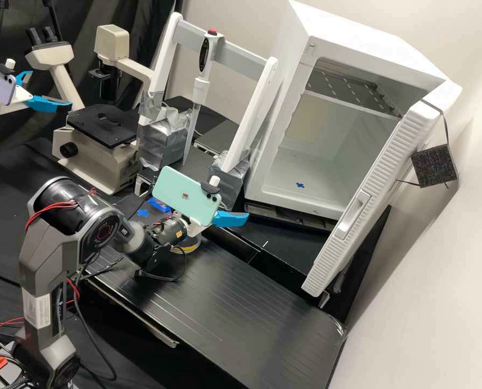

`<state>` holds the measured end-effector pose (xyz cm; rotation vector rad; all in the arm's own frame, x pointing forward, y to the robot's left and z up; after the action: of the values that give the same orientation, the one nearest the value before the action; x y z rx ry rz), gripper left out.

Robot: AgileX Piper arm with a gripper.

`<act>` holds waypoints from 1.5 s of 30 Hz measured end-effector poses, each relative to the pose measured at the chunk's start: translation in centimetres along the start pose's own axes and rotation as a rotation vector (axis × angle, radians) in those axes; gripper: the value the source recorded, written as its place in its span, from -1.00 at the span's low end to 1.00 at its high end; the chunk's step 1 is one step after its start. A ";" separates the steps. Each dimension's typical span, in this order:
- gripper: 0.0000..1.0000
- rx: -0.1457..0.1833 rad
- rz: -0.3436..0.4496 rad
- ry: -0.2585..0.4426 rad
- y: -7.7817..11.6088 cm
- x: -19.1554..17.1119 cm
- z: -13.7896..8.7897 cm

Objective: Open the lid

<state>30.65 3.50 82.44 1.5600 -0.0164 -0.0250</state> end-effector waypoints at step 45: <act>1.00 0.021 -0.008 0.102 -1.6 -12.6 2.6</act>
<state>17.97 1.17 80.98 1.5805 0.0697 0.0486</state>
